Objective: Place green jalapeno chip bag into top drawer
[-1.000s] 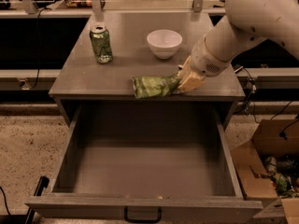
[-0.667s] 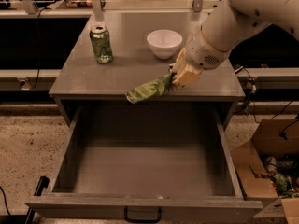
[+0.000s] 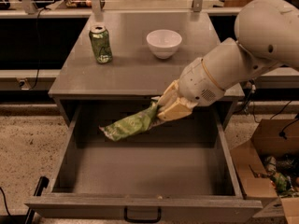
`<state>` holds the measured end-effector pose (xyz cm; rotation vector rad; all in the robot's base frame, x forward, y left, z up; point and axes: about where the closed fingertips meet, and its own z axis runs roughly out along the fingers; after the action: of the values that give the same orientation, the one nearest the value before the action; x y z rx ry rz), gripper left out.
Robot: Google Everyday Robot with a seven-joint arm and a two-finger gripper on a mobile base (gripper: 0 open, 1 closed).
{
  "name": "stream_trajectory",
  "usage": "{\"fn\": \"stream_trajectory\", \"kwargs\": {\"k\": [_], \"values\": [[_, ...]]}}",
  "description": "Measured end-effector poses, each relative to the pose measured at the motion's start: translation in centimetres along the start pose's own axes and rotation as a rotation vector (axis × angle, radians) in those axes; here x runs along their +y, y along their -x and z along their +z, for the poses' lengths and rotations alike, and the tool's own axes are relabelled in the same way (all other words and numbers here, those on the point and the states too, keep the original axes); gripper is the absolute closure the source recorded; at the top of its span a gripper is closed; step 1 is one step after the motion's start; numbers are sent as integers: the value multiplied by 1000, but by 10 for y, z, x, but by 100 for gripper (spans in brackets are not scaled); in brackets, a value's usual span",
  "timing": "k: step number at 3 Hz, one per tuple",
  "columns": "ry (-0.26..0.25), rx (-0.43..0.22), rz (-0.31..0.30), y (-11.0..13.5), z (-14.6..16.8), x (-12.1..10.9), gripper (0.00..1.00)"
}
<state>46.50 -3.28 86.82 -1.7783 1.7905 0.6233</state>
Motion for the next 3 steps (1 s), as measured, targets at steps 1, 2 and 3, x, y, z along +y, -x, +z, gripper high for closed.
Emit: {"fn": "stream_trajectory", "kwargs": {"k": [1, 2, 3], "values": [[8, -20, 13, 5, -2, 4, 100], [-97, 82, 4, -21, -5, 3, 100], [-199, 201, 46, -91, 19, 2, 100]]}}
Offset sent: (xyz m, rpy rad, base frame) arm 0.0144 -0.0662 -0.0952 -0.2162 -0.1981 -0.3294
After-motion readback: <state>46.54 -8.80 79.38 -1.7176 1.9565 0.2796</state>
